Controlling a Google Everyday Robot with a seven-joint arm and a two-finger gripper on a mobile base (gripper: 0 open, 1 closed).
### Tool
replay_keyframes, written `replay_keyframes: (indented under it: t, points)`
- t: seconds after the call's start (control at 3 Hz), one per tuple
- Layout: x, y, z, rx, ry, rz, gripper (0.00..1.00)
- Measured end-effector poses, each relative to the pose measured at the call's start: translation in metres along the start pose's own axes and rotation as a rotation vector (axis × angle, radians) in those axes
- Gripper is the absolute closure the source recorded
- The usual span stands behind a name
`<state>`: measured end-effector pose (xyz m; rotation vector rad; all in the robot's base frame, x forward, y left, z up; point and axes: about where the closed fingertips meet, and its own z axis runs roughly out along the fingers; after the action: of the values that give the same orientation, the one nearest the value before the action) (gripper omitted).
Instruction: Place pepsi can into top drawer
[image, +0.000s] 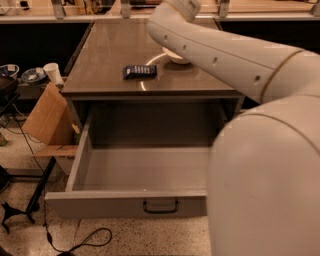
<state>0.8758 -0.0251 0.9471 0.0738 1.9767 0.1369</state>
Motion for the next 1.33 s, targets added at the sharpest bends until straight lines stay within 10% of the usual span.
replay_keyframes:
  t: [0.67,1.33]
  points:
    - [0.042,-0.003,-0.057,-0.314,0.0,0.083,1.0]
    - [0.083,-0.077,-0.074,-0.415,0.101,0.311,1.0]
